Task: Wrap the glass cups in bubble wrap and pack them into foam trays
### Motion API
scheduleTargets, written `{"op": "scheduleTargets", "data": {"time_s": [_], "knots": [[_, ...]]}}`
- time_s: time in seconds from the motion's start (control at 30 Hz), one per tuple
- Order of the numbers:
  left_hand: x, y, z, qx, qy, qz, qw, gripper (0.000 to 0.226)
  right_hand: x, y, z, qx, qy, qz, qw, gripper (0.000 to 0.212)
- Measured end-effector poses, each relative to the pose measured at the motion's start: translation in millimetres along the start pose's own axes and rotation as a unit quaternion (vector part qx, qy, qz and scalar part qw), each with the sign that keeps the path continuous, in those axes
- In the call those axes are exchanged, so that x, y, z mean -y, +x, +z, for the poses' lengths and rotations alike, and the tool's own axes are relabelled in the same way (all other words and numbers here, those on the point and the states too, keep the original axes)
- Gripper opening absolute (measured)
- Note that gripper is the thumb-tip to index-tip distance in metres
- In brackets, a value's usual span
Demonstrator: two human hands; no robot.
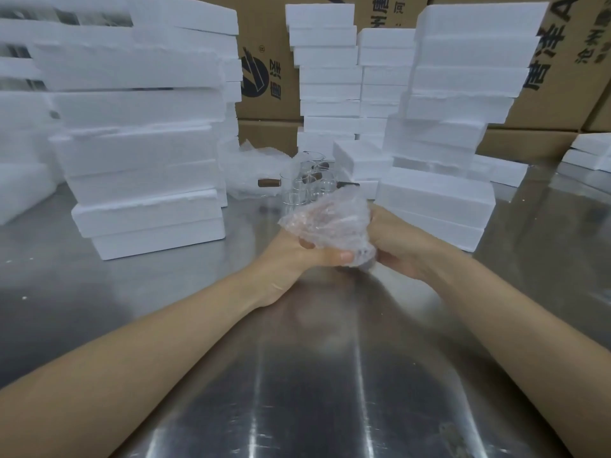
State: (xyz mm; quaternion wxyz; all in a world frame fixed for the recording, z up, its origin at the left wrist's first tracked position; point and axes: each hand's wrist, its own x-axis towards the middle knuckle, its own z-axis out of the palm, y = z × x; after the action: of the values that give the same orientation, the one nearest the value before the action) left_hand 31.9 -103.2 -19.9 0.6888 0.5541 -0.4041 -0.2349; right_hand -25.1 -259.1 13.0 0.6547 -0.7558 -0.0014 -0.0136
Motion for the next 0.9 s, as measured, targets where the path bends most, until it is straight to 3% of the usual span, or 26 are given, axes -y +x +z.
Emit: {"op": "scheduleTargets", "data": {"time_s": [0.07,0.13,0.17,0.27,0.33,0.47,0.57,0.63,0.73,0.8,0.9], "knots": [[1,0,-2,0.012,-0.002,-0.013,1.0,0.094,1,-4,3,0.052,-0.021,-0.016,0.998,0.036],[4,1,-4,-0.009,-0.016,-0.02,1.0,0.11,5,-5,4,0.035,-0.026,-0.017,0.999,0.037],[4,1,-4,-0.028,-0.018,-0.017,0.999,0.108,5,-5,4,0.006,-0.036,-0.022,0.999,0.036],[3,3,0,-0.046,-0.03,-0.013,0.998,0.069,1,-2,13,-0.138,-0.03,-0.048,0.989,0.026],[3,3,4,-0.034,-0.014,-0.013,0.999,0.059,-6,1,20,-0.194,-0.046,-0.09,0.976,0.035],[2,4,6,-0.118,0.016,-0.003,0.993,0.05,-9,3,37,-0.184,-0.132,-0.132,0.965,0.061],[1,7,-2,-0.213,0.011,-0.002,0.977,0.019,-10,-3,49,-0.139,-0.156,-0.139,0.968,0.075],[2,8,-6,-0.242,0.05,0.022,0.969,0.025,-9,-5,51,-0.136,-0.158,-0.144,0.967,0.064],[2,4,-2,-0.285,0.133,0.051,0.948,0.039,-11,-8,53,-0.17,-0.265,-0.193,0.929,0.043],[2,3,3,-0.291,0.179,0.07,0.937,0.035,-13,-7,53,-0.192,-0.275,-0.216,0.917,0.028],[1,-1,11,-0.251,0.228,0.092,0.936,0.03,-11,-5,43,-0.237,-0.192,-0.23,0.924,0.035]]}}
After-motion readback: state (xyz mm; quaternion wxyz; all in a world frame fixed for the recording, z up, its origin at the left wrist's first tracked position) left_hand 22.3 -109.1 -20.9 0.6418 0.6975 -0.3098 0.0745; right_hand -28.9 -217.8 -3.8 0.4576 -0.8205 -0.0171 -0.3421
